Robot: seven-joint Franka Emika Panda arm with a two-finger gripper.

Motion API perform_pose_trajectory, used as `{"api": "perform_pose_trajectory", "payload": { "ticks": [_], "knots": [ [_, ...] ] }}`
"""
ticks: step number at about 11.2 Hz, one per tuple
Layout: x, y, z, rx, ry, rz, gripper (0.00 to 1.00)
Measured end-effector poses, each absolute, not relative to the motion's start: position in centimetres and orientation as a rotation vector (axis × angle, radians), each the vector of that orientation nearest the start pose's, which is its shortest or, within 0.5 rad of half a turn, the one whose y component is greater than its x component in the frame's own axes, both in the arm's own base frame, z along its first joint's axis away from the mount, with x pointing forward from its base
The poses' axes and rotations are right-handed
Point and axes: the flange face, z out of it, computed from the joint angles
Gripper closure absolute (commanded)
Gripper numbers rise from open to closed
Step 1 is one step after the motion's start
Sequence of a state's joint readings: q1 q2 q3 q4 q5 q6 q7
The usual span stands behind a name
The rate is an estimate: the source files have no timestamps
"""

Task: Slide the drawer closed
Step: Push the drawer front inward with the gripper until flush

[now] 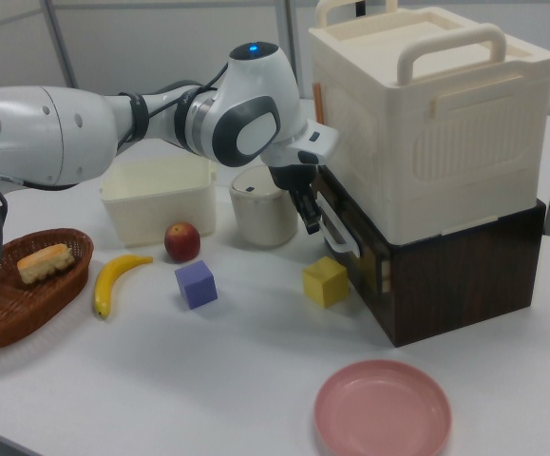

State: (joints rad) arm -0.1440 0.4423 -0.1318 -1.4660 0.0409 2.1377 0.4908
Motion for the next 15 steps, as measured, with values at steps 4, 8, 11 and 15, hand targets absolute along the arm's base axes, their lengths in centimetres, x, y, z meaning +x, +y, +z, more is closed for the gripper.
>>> {"api": "perform_pose_trajectory", "payload": {
  "ticks": [4,8,11,15],
  "knots": [
    [68.9,-17.7,45.1,-2.888,1.162,-0.369,1.00],
    [69.2,-17.7,45.4,-2.887,1.161,-0.381,1.00],
    [69.5,-17.8,45.9,-2.880,1.157,-0.422,1.00],
    [69.9,-18.0,46.4,-2.863,1.153,-0.500,1.00]
  ]
}}
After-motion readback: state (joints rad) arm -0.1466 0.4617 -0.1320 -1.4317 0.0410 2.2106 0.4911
